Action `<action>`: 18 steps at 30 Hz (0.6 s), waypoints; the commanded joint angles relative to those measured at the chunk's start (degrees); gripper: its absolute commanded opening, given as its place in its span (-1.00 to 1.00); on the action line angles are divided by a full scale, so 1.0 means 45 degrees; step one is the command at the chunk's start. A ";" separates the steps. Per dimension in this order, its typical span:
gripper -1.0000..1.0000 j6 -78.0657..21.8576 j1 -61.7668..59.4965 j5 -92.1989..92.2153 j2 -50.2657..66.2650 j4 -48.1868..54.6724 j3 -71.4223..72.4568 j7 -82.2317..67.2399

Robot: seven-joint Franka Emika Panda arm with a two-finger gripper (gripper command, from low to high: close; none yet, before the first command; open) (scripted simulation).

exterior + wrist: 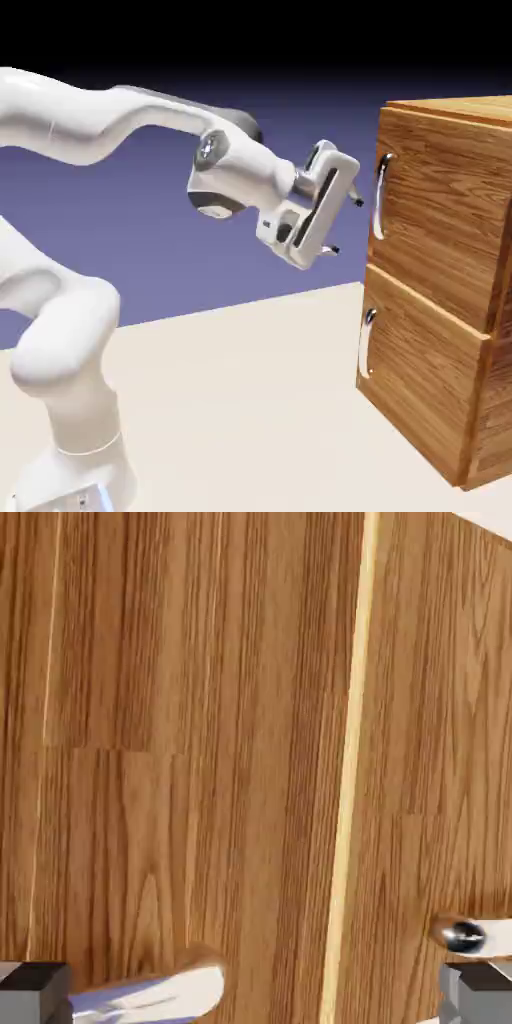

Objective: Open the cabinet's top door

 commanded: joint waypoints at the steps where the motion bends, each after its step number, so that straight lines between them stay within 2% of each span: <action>1: 1.00 -0.0065 -0.0190 0.0555 -0.0058 0.0062 0.0188 0.0191; 18: 1.00 -0.1177 -0.3423 0.9970 -0.1042 0.1113 0.3382 0.3436</action>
